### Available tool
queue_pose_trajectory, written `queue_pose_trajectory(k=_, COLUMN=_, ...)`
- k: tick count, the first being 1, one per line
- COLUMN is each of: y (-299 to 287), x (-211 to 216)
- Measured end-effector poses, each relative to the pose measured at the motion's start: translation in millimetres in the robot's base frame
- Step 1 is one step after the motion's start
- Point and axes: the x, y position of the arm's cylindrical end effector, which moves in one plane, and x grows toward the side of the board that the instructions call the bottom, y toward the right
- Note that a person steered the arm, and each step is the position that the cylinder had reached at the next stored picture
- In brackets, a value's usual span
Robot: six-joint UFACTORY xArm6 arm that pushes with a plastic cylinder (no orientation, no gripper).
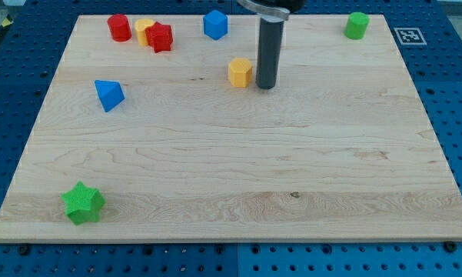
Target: Place the yellow hexagon diagonal to the blue triangle
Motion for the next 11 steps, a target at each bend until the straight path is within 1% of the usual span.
queue_pose_trajectory(k=1, y=10, x=-14)
queue_pose_trajectory(k=2, y=-3, x=-21)
queue_pose_trajectory(k=5, y=-99, x=-21)
queue_pose_trajectory(k=7, y=-145, x=-21)
queue_pose_trajectory(k=8, y=-133, x=0)
queue_pose_trajectory(k=9, y=-128, x=38)
queue_pose_trajectory(k=10, y=-167, x=46)
queue_pose_trajectory(k=11, y=-206, x=42)
